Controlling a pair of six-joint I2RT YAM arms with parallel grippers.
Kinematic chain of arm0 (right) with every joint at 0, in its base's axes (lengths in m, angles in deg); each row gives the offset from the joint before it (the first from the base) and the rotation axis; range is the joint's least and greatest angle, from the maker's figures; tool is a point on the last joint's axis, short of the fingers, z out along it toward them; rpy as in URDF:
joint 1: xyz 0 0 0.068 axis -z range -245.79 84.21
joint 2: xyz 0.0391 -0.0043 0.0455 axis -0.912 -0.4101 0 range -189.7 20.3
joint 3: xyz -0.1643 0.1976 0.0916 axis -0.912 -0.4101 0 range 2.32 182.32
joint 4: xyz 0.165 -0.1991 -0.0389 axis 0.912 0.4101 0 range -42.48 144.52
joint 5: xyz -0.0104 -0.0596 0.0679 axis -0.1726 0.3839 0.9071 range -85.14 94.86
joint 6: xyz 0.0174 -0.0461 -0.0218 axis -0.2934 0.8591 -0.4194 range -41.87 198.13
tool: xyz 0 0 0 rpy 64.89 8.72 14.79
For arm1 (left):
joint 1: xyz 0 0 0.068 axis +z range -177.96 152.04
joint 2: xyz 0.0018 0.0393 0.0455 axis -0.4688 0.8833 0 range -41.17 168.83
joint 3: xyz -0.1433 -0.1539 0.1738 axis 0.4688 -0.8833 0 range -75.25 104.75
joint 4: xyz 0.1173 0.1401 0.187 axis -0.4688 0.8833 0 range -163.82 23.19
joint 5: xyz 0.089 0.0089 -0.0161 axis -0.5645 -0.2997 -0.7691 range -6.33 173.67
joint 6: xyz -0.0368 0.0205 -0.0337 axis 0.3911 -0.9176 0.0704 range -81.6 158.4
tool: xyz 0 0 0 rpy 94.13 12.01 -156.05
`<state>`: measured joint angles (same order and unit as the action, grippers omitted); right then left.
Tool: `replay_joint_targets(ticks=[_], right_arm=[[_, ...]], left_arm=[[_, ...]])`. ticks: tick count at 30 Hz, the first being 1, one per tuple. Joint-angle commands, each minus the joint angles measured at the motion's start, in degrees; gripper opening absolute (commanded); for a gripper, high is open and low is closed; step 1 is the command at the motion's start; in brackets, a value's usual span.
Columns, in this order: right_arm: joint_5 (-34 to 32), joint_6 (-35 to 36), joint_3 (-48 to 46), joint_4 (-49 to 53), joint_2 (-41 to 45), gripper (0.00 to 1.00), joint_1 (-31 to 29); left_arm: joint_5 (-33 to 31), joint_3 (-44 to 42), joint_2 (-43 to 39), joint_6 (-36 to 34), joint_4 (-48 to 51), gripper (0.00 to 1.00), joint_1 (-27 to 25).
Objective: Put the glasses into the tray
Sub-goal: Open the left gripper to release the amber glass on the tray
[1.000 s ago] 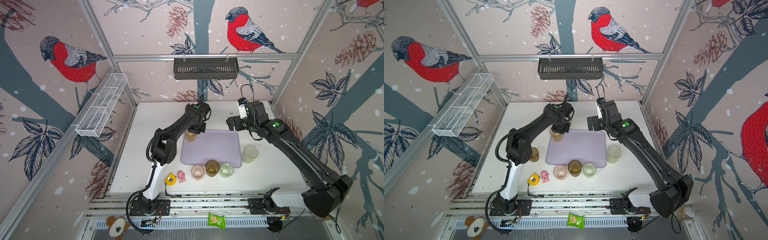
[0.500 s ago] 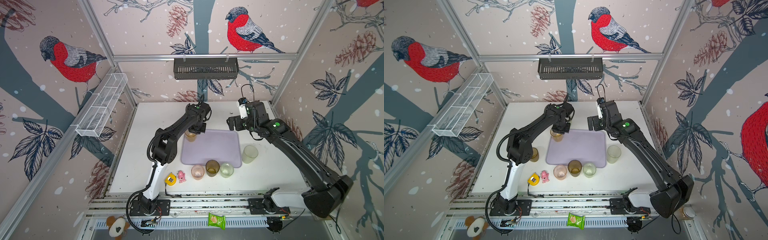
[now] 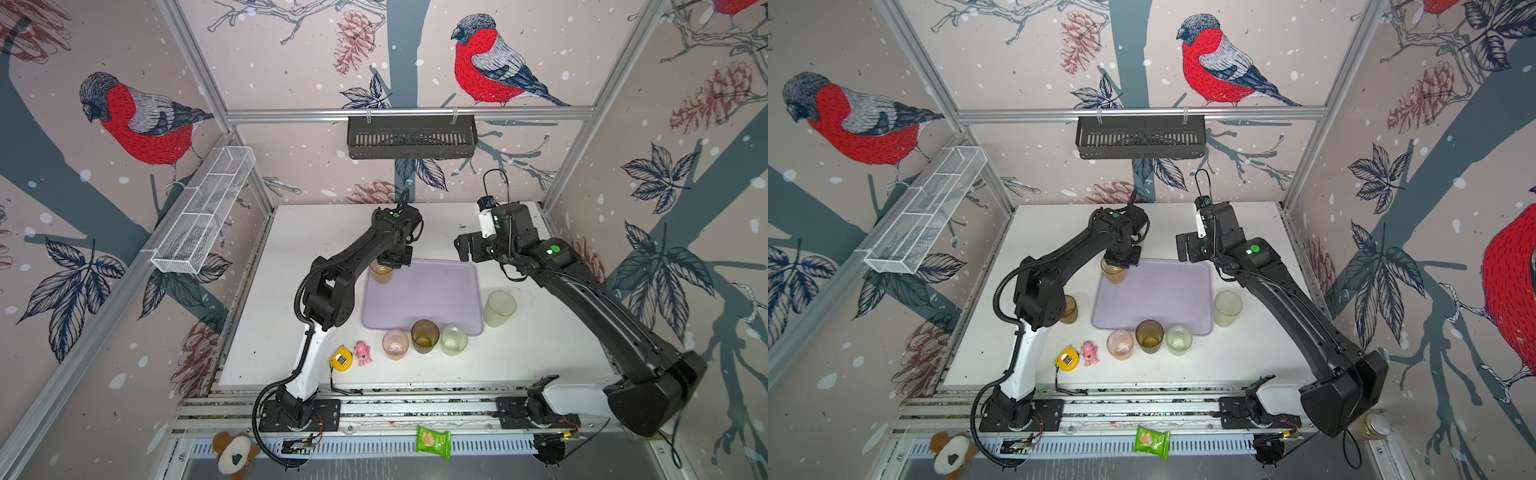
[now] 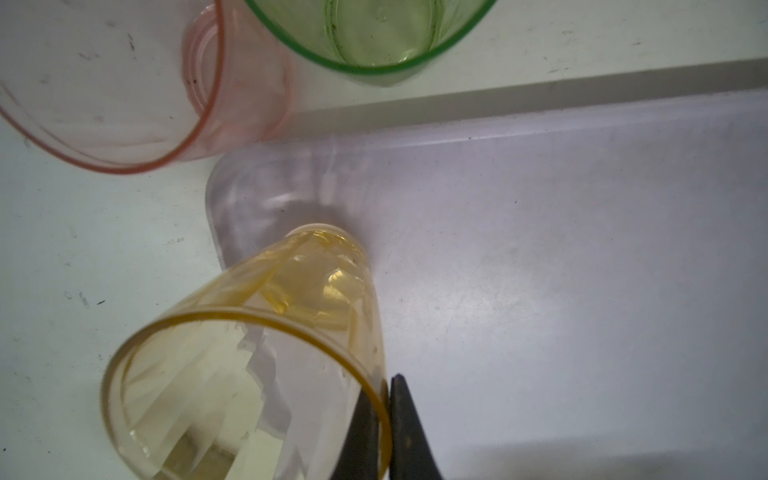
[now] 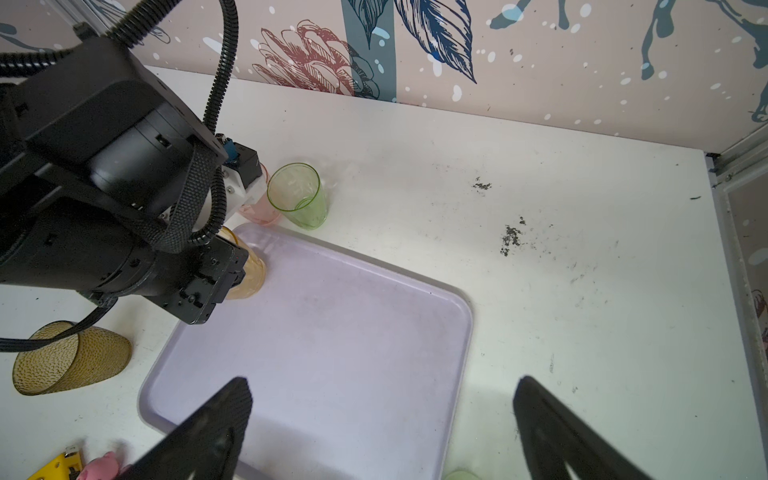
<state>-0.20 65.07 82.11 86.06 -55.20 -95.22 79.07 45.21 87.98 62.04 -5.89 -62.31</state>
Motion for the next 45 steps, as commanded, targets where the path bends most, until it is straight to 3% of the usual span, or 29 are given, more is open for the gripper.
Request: replay_joint_targets(ticks=[1,23,45], right_arm=[[-0.8,0.5,-0.2,-1.3,0.6,1.00,0.1],[-1.0,0.5,0.1,-1.3,0.8,1.00,0.4],[-1.0,2.9,-0.5,3.4,5.5,1.00,3.5]], left_arm=[[-0.8,0.3,0.2,0.2,1.4,0.09,-0.2],[-0.5,0.4,-1.6,1.3,1.6,0.32,-0.9],[-2.4,0.9,-11.2,7.9,4.2,0.40,-3.8]])
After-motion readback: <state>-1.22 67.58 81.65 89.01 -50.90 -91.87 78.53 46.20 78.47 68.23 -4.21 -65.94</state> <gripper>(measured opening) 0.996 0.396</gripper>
